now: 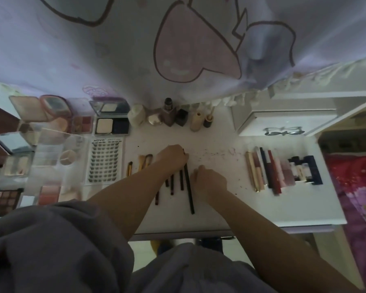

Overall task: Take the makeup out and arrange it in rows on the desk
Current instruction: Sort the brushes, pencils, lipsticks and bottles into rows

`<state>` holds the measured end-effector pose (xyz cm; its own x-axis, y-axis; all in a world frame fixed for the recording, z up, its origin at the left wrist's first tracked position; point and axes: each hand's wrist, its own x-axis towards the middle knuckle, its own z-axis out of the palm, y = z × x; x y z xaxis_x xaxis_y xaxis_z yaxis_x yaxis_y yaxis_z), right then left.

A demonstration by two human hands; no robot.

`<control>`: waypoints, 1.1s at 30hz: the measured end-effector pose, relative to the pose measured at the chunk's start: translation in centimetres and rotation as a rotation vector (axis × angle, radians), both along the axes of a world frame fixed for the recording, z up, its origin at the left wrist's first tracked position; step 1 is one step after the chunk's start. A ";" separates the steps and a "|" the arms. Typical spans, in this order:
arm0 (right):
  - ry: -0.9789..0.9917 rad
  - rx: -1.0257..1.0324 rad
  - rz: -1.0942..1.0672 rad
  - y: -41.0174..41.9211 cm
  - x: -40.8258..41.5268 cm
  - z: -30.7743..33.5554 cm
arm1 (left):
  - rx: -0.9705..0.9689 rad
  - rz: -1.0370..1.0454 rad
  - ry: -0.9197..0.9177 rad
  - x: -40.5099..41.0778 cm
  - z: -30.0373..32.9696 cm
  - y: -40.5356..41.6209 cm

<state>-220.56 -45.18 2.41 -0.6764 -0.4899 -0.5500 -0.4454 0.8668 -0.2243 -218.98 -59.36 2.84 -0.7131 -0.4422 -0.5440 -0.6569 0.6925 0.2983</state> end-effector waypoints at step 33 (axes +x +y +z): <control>-0.602 -0.466 -0.264 5.3 -11.5 6.8 | 0.102 -0.049 0.387 0.8 5.0 11.1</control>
